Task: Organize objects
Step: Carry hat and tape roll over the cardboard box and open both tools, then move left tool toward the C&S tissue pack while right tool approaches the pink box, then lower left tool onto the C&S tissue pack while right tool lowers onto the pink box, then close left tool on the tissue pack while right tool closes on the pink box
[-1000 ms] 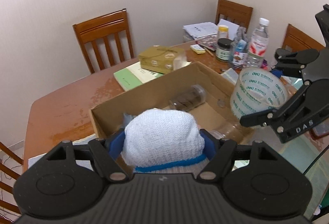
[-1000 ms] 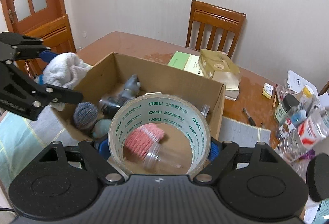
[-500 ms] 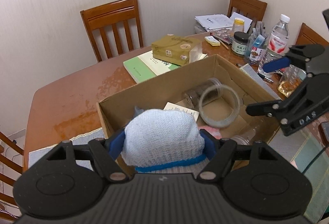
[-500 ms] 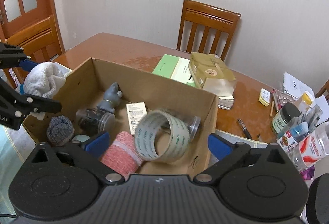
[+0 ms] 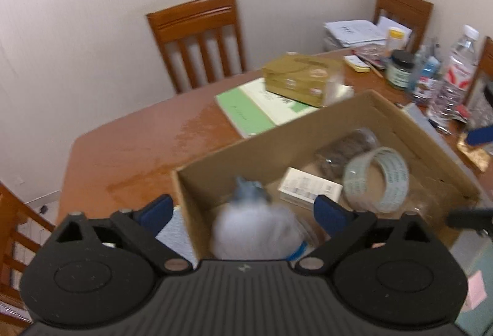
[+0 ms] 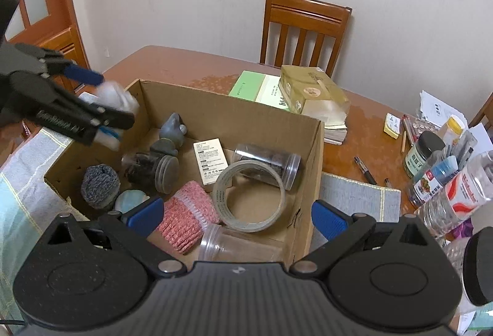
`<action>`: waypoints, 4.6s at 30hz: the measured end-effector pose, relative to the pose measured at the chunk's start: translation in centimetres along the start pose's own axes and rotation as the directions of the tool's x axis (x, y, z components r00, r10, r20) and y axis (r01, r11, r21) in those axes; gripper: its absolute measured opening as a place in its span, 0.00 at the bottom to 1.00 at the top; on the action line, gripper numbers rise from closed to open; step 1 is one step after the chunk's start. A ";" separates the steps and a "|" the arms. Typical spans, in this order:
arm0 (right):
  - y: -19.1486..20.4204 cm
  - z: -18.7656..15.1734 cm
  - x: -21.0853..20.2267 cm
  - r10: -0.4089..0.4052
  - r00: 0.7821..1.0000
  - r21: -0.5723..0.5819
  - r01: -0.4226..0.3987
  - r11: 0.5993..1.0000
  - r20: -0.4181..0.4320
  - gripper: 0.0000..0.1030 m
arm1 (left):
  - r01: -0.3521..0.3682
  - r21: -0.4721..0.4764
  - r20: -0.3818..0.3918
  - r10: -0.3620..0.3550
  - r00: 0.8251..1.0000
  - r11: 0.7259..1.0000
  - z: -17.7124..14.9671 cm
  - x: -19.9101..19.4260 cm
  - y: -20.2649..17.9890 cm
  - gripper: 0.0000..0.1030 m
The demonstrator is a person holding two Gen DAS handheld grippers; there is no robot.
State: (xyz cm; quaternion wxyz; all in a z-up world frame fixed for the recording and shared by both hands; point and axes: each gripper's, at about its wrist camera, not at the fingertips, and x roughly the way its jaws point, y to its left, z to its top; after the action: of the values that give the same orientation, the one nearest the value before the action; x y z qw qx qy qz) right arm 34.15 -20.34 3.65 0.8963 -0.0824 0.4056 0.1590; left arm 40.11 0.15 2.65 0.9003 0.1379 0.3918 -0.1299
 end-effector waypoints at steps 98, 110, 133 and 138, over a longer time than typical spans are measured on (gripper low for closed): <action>-3.5 -21.4 0.6 -0.116 0.991 0.162 0.126 0.979 -0.069 1.00 | 0.344 0.006 -0.154 -0.339 0.928 0.939 -17.6 -1.5 -15.7 0.98; -3.8 -22.1 0.1 -0.086 0.995 0.123 0.091 0.988 -0.041 1.00 | 0.280 0.118 -0.160 -0.260 0.952 0.953 -18.6 -2.4 -17.5 0.97; -2.9 -20.5 1.0 -0.058 0.997 0.091 0.063 0.994 -0.060 1.00 | 0.250 0.059 -0.081 -0.245 0.966 0.966 -18.2 -2.8 -18.7 0.65; -2.3 -21.0 0.4 -0.018 0.998 0.045 0.021 0.999 -0.065 1.00 | 0.233 0.043 -0.086 -0.228 0.970 0.972 -18.6 -3.1 -17.9 0.63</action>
State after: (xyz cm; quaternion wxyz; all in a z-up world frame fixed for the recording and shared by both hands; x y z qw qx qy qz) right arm 20.49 -28.22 -10.38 0.8859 -0.0710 0.4372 0.1380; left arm 19.46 -9.58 -9.81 0.8587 0.1202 0.4375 -0.2383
